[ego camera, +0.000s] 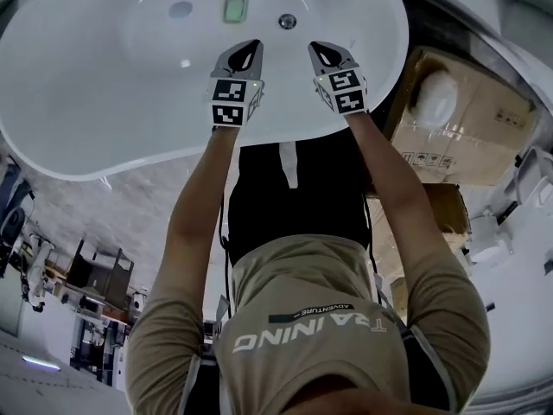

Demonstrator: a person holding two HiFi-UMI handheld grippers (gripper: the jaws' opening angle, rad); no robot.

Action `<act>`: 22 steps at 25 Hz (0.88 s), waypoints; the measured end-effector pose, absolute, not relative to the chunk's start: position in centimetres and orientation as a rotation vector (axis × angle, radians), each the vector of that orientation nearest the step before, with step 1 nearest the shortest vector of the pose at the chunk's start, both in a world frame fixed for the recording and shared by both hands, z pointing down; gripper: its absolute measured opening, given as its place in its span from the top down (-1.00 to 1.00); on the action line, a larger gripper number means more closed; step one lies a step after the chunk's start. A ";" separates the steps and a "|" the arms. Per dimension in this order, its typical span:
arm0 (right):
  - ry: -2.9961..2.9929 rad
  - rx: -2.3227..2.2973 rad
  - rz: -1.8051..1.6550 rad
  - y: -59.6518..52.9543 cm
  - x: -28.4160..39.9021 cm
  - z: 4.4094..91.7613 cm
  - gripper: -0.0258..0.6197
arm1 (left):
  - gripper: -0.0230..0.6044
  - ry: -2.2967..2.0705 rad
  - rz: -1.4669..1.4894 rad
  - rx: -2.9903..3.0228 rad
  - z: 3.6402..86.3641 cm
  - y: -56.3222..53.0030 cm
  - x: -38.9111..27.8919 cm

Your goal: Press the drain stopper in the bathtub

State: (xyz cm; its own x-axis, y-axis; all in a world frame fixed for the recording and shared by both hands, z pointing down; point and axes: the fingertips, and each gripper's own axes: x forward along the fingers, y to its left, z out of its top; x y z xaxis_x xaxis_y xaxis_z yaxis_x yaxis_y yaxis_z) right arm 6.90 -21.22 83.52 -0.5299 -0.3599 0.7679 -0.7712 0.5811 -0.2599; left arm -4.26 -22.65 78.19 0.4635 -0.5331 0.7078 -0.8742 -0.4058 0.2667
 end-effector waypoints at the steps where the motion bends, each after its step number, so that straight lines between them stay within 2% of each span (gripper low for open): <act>1: -2.124 0.891 0.789 -21.1 6.6 84.6 0.90 | 0.92 -1.155 0.711 2.082 79.2 -22.4 -4.3; 14: -1.975 0.812 0.775 -21.1 8.7 100.5 0.89 | 0.92 -1.077 0.730 2.017 92.8 -20.7 -1.5; 22: -1.938 0.649 0.677 -22.3 6.7 106.9 0.89 | 0.92 -1.006 0.765 1.986 99.1 -21.1 -1.7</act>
State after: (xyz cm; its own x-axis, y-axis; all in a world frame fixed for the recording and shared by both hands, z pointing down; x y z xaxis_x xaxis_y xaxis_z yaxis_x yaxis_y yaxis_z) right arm 6.68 -22.28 106.87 -0.4090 -0.1577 0.8988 -0.6829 0.7062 -0.1869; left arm -1.75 -21.13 99.15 0.5080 -0.3846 0.7708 -0.8455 -0.3938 0.3607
